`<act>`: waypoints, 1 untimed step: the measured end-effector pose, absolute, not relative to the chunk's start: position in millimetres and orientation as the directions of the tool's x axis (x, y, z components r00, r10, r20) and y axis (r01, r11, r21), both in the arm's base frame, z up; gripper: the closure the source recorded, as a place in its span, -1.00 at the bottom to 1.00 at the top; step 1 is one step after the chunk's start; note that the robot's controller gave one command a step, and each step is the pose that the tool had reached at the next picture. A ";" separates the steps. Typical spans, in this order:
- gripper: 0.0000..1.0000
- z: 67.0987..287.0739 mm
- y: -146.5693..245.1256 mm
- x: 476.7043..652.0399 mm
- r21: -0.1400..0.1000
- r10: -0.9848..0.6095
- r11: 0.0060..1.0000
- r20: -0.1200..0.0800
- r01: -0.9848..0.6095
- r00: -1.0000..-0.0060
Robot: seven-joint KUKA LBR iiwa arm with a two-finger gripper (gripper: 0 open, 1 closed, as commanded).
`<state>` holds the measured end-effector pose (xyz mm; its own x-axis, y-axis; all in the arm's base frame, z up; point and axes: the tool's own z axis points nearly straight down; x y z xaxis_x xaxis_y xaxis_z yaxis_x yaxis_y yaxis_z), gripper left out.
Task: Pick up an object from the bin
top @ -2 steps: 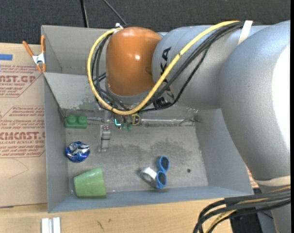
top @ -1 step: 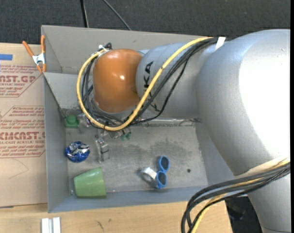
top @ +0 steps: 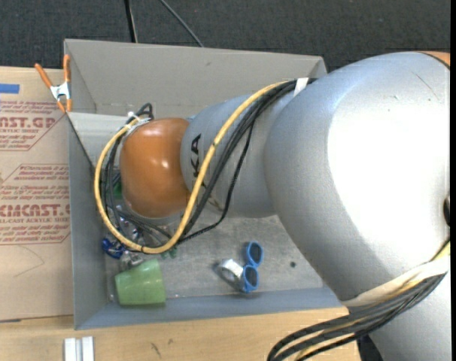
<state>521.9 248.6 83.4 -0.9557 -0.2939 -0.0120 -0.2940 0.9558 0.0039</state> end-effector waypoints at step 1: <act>1.00 83.0 246.3 522.0 0.003 -0.292 0.957 -0.006 -0.292 -0.957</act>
Offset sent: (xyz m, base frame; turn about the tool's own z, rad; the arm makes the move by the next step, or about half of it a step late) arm 0.0000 0.0000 0.0000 0.0000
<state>522.0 246.3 83.0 -0.9565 -0.2916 -0.0065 -0.2916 0.9565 0.0028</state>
